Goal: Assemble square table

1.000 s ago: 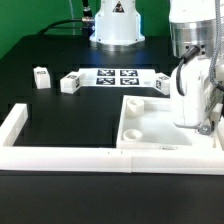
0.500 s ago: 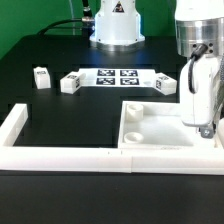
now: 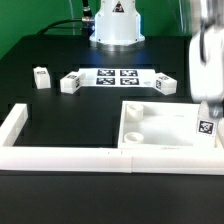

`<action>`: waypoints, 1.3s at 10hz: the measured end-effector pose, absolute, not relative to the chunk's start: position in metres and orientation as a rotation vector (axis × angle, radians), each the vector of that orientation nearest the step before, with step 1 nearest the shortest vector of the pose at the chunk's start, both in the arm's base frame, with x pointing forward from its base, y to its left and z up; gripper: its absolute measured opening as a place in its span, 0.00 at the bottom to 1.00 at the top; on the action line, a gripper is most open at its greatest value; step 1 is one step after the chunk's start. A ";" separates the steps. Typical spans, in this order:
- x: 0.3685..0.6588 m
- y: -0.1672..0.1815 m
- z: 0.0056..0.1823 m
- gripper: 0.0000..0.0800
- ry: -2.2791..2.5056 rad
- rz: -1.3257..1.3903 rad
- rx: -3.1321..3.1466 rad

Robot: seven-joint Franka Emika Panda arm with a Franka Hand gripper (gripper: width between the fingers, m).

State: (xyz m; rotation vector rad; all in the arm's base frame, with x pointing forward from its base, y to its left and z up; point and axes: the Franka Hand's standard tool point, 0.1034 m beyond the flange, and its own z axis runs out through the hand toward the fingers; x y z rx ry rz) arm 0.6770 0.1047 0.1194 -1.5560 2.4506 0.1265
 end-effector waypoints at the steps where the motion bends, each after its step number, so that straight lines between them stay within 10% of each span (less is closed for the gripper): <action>1: 0.677 0.102 0.119 0.81 2.453 0.125 -1.554; 13: 0.637 0.124 0.136 0.81 1.966 0.057 -2.156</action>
Offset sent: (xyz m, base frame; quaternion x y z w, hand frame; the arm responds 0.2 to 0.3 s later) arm 0.0000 0.0000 0.0000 0.0000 0.0000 0.0000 1.0000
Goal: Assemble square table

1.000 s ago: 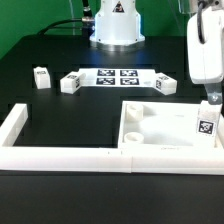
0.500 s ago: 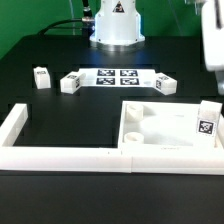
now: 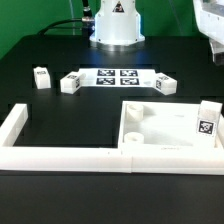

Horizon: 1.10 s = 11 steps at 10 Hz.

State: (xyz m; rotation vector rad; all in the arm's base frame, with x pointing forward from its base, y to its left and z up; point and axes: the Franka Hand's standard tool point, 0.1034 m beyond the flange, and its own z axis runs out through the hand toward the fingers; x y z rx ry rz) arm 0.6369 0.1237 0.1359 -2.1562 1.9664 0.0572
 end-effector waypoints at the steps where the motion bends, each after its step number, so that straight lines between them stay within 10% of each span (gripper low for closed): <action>1: 0.637 0.124 0.136 0.81 1.882 0.045 -2.230; 11: 0.577 0.119 0.116 0.81 0.781 0.016 -2.856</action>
Offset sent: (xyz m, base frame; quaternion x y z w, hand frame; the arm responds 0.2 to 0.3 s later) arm -0.0704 0.0128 -0.0140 -0.0099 -0.1099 -0.2292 0.9671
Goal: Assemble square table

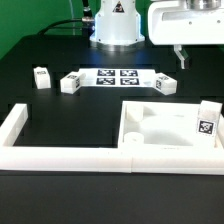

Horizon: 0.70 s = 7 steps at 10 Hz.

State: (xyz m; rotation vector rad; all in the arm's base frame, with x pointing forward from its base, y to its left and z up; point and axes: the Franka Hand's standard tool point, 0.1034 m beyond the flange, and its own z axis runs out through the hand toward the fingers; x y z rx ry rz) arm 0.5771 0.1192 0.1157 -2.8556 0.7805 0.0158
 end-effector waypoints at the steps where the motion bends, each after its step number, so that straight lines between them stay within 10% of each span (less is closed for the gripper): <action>1: 0.563 0.123 0.111 0.81 0.630 0.072 -2.900; 7: 0.508 0.121 0.087 0.81 0.022 0.064 -3.012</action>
Offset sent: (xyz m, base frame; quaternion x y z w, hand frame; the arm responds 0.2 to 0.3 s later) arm -0.0896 0.0068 -0.0348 -0.0716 0.0870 -0.2534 0.9608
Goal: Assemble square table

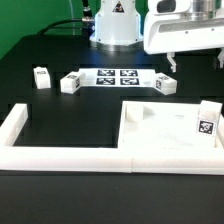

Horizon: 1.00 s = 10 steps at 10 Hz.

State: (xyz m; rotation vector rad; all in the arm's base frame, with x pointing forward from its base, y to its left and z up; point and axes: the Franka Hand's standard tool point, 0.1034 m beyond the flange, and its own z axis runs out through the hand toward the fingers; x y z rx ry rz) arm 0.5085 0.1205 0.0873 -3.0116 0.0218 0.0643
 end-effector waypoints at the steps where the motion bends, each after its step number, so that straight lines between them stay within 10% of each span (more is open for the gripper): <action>1: 0.508 0.120 0.087 0.81 -0.057 0.060 -3.011; 10: 0.437 0.117 0.046 0.81 -0.559 0.643 -3.022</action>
Offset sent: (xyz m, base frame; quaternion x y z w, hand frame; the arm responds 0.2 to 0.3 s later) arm -0.0564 -0.0026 -0.0303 -0.0305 -0.1154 -0.2454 0.9620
